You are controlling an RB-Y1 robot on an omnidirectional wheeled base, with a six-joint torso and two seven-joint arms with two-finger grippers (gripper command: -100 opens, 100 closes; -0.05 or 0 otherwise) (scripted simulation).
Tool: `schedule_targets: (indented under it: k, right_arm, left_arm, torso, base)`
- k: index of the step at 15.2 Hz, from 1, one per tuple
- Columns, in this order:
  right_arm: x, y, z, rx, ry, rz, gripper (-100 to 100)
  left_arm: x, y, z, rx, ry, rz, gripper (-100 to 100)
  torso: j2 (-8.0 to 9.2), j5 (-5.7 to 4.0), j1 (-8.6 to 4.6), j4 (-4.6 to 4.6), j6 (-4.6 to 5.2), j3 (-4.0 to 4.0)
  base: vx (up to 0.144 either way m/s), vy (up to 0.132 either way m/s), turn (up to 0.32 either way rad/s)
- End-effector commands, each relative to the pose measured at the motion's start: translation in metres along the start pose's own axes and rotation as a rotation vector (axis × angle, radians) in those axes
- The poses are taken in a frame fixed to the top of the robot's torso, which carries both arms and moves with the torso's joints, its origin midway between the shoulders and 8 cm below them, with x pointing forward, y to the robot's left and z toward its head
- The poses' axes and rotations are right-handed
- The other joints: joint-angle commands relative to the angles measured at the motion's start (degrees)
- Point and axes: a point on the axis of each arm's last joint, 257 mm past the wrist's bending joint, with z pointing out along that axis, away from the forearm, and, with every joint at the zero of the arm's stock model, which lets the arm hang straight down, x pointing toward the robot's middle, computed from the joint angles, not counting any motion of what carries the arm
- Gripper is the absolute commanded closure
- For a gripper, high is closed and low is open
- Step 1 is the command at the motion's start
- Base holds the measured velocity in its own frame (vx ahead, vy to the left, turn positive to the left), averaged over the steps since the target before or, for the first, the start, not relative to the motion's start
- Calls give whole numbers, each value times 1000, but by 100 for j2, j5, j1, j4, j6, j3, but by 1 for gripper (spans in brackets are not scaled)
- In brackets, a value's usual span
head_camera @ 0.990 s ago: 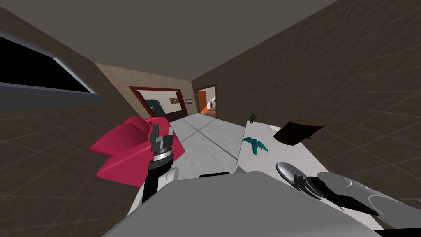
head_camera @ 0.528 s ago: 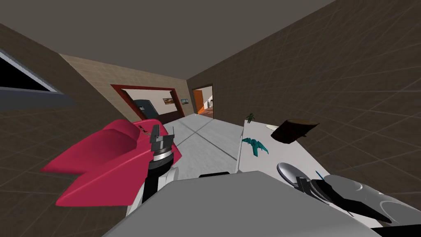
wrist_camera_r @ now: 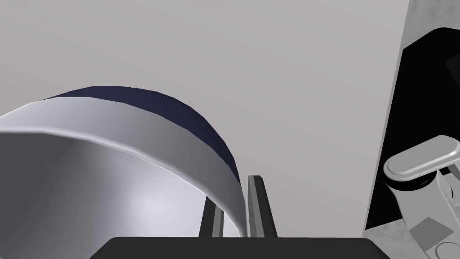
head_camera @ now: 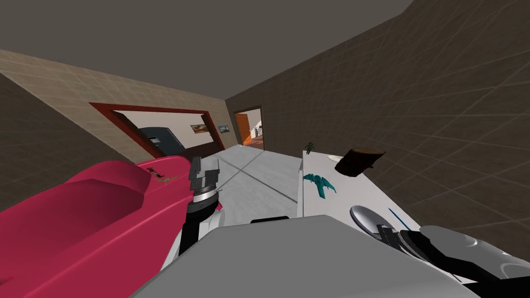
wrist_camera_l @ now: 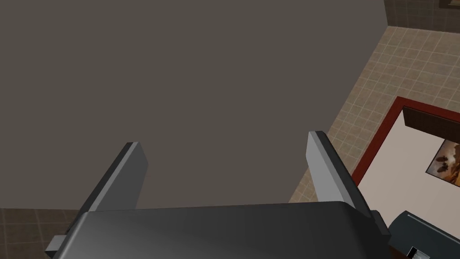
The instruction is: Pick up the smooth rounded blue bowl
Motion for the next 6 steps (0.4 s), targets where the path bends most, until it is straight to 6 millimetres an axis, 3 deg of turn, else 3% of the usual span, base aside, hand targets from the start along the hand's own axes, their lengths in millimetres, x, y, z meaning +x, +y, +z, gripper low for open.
schedule_targets:
  k: [1,4,6]
  right_arm:
    - [-1,-1,0,2,-3,-31,100]
    - [3,2,-5,5,-14,-65,100]
    - [4,3,-4,3,-11,-58,100]
  left_arm:
    - [0,0,0,0,0,0,0]
    - [0,0,0,0,0,0,0]
    - [0,0,0,0,0,0,0]
  torso:
    - [0,0,0,0,0,0]
    - [-3,1,7,-4,21,-2]
    - [5,2,-2,2,1,3]
  base:
    - [32,26,52]
    - [150,67,-275]
    - [56,26,-3]
